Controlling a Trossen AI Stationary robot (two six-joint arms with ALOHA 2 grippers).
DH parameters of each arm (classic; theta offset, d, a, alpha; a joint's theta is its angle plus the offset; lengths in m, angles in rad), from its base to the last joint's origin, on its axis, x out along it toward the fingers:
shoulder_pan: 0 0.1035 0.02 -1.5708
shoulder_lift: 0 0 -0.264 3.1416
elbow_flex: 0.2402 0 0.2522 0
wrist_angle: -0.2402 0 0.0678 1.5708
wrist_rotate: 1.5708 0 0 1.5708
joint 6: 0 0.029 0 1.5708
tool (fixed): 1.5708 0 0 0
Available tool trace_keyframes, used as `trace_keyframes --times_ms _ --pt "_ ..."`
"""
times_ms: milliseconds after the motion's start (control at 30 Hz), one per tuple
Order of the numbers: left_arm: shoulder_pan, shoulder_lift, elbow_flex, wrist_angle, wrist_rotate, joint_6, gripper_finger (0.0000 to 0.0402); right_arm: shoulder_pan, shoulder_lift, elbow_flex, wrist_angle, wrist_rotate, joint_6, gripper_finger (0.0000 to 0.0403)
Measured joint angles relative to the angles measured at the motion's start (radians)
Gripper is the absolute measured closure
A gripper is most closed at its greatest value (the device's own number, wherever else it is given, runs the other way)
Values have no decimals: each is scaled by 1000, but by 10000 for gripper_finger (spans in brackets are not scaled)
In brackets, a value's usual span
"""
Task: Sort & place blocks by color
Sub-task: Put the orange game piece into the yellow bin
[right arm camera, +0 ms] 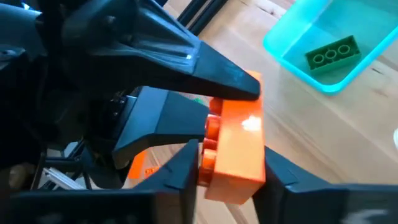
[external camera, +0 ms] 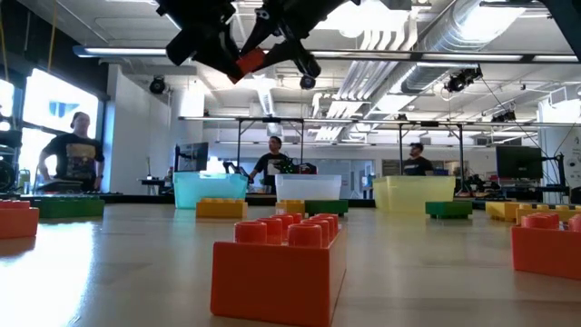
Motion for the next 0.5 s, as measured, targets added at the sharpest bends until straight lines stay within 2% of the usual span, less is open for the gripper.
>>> trace_keyframes --times_ms 33,500 --pt "0 0 0 1 -3 0 269 -1 0 0 1 -7 -6 328" --pt "-2 -1 1 14 21 -100 229 -25 5 0 -90 -14 -114 329"
